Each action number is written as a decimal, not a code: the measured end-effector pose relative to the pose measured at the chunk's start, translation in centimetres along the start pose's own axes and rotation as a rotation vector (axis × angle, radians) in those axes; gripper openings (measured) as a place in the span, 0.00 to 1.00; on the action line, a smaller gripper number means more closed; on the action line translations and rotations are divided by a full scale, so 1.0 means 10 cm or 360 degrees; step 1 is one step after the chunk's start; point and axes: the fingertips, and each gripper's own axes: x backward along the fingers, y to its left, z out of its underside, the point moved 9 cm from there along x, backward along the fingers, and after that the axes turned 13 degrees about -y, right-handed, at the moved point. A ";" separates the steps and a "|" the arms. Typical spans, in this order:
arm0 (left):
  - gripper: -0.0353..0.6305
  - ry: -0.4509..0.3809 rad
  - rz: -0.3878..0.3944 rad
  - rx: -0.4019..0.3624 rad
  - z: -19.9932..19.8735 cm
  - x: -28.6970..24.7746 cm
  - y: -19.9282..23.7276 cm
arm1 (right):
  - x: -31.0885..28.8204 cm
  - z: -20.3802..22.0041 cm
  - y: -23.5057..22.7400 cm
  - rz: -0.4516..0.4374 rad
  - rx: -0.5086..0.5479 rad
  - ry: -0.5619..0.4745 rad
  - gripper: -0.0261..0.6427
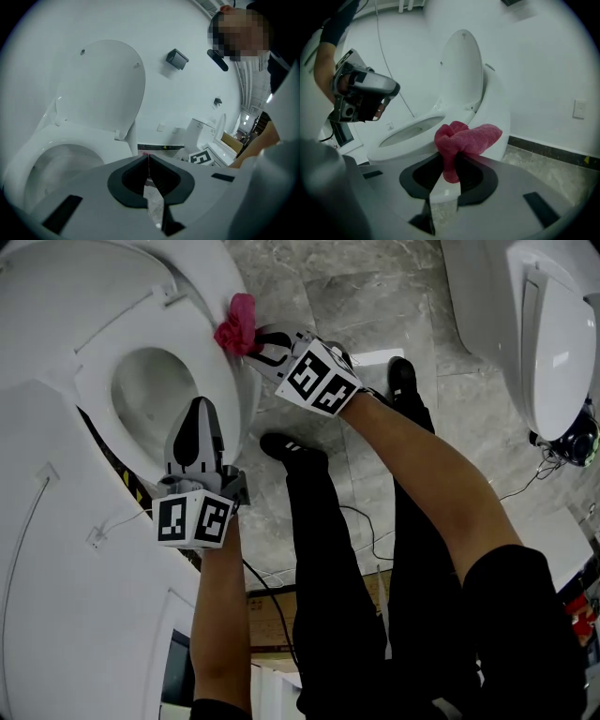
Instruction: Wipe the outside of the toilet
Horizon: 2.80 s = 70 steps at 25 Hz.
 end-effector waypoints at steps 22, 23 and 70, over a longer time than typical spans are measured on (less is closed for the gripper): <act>0.08 0.0055 -0.0022 0.0042 0.22 0.16 0.04 | 0.27 0.82 1.37 -0.0169 -0.0461 0.0157 0.19; 0.08 0.0050 -0.0030 0.0059 0.21 0.17 0.04 | 0.27 0.85 1.44 -0.0186 -0.0470 0.0169 0.19; 0.08 -0.0087 -0.0257 0.0143 -0.01 -0.63 -0.28 | -0.81 -0.99 -1.71 -0.0045 0.0257 0.0061 0.16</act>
